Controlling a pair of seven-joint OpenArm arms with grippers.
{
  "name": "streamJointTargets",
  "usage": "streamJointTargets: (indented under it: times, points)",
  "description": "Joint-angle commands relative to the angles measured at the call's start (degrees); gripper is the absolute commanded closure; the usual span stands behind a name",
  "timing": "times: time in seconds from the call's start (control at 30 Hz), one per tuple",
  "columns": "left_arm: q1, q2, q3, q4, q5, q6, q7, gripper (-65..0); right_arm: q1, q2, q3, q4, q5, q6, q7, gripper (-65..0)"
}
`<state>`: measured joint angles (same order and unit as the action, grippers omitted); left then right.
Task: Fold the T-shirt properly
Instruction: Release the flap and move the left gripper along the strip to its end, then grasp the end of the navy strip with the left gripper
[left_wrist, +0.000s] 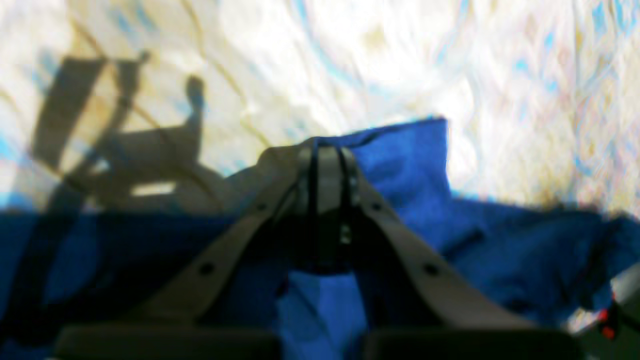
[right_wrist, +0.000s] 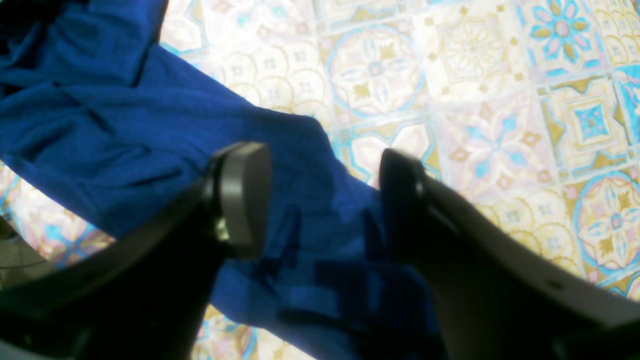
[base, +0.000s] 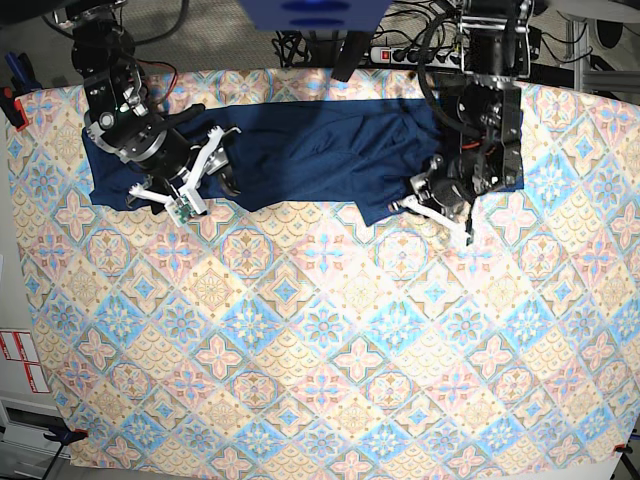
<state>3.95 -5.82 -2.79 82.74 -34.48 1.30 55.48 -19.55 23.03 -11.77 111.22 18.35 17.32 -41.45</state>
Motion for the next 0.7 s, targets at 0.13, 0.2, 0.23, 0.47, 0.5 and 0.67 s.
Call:
streamJointTargets:
  times: [0.13, 0.2, 0.23, 0.47, 0.5, 0.67]
  points:
    - [4.36, -0.9, -5.17, 12.25, -0.47, -0.29, -0.41, 0.0, 0.17, 0.67, 0.47, 1.09, 0.33, -0.13, 1.23, -32.9]
    - [7.7, -1.87, -7.1, 16.73, -0.64, -0.29, -0.58, 0.0, 0.17, 0.67, 0.47, 1.09, 0.33, -0.13, 1.23, -32.9]
    - [8.76, -2.13, -7.81, 18.49, -0.64, -0.29, -0.67, 0.0, 0.17, 0.67, 0.47, 1.09, 0.33, -0.13, 1.23, -32.9]
    - [18.96, -3.1, -17.21, 29.92, -0.73, -0.38, -0.67, 0.0, 0.08, 0.67, 0.21, 1.09, 0.33, -0.13, 1.23, -32.9]
    - [20.19, -3.1, -18.62, 30.97, -0.73, -0.38, -0.67, 0.0, 0.08, 0.67, 0.12, 1.09, 0.33, -0.13, 1.23, -32.9]
    - [23.26, -3.1, -23.81, 32.29, -0.82, -0.38, -0.67, 0.0, 0.08, 0.67, 0.03, 1.09, 0.33, -0.13, 1.23, -32.9]
